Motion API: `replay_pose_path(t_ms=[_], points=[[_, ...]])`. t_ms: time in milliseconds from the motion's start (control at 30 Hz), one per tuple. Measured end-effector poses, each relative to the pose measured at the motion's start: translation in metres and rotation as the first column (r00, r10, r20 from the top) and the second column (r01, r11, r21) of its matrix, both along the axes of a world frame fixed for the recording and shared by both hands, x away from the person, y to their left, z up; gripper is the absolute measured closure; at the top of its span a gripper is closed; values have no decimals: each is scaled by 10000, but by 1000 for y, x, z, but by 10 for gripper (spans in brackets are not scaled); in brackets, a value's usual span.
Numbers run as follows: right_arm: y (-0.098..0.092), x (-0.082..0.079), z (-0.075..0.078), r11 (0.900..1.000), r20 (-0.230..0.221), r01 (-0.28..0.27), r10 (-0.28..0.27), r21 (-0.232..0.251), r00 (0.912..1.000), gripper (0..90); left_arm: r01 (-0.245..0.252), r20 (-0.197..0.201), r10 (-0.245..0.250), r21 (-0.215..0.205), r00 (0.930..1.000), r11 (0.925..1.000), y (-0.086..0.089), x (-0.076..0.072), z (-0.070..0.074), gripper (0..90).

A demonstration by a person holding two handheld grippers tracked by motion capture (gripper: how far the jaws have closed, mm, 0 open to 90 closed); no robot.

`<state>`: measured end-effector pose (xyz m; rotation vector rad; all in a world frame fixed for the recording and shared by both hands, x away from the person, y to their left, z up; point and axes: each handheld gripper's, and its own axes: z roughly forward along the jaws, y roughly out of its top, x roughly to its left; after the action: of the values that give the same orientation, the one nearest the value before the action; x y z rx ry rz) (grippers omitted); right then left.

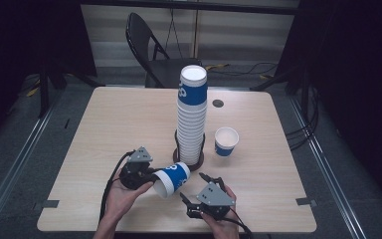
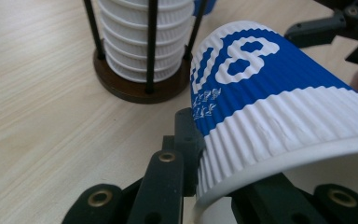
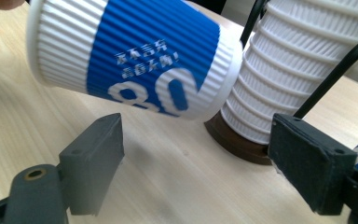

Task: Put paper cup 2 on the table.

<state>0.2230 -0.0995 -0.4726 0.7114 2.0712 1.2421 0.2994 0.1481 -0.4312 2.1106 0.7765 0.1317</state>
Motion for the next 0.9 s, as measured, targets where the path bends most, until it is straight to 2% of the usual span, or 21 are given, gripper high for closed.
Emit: replay_pose_path(t_ms=[100,233,300,367,400,500,567,700,800,900], points=[[1,0,-1,9995,262,-129,136,-279,9996,178,136,-142,-132,288,9998,9995,-3,1,3,847],[4,0,-4,9953,982,-81,177,-969,9950,179,245,-414,-222,575,9989,9980,-8,2,6,847],[6,0,-6,9910,1125,-50,202,-1338,9934,181,247,-544,-214,615,9983,9978,-11,3,6,847],[7,-1,-7,9876,1209,-208,399,-1557,9919,183,387,-649,-330,873,9973,9954,-14,4,9,849],[8,-1,-7,9855,1291,-207,429,-1684,9907,187,440,-646,-374,1044,9972,9936,-16,4,9,849],[11,-2,-7,9794,1506,-366,674,-1986,9863,195,536,-777,-449,1139,9960,9920,-18,5,10,849],[14,-4,-6,9710,1799,-273,717,-2376,9811,199,516,-820,-424,1133,9957,9922,-18,5,10,850],[19,-3,-6,9619,2054,-186,771,-2728,9756,195,546,-968,-431,1194,9944,9913,-19,6,12,849],[22,-4,-7,9527,2233,-305,1020,-3025,9694,177,515,-925,-393,1330,9949,9898,-21,7,11,850],[25,-4,-9,9449,2338,-259,1072,-3262,9664,170,659,-1135,-491,1492,9923,9866,-24,8,10,850]])
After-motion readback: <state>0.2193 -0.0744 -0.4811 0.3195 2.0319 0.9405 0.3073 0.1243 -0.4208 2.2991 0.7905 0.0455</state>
